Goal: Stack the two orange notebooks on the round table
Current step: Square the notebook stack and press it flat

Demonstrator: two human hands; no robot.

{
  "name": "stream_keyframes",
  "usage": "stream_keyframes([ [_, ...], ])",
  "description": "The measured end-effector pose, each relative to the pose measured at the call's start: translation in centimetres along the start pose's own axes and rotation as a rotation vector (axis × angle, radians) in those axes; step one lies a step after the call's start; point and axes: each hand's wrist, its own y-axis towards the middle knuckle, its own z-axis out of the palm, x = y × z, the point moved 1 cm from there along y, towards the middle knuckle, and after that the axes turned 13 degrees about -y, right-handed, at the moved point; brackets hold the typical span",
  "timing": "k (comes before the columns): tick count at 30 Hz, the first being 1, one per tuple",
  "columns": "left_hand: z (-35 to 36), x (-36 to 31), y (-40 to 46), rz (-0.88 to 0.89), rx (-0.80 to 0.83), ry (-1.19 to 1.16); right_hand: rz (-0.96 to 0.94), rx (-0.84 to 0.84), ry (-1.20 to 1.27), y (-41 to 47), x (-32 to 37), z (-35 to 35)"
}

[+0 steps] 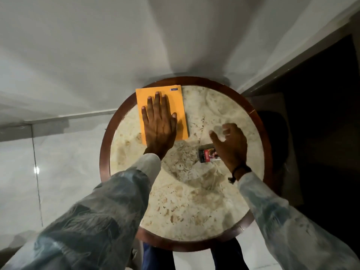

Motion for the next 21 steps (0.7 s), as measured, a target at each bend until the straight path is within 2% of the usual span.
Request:
stream_keyframes([
  [3,1.7,0.7,0.0,-0.008,0.128,0.064,0.129,0.039,-0.011,-3.0,-2.5,1.6],
  [6,2.4,1.1,0.1,-0.024,0.153,0.124,0.230,0.032,0.022,-4.3,-2.6,3.4],
  [12,2.1,1.0,0.4,-0.027,0.181,0.118,0.026,-0.053,0.096,-2.8,-1.2,3.4],
  [17,2.2,1.0,0.3,-0.022,0.179,0.106,0.106,-0.071,0.026,-2.5,-1.1,3.8],
  [21,2.1,1.2,0.3,-0.021,0.178,0.113,0.028,-0.020,-0.031,-1.6,-0.1,5.3],
])
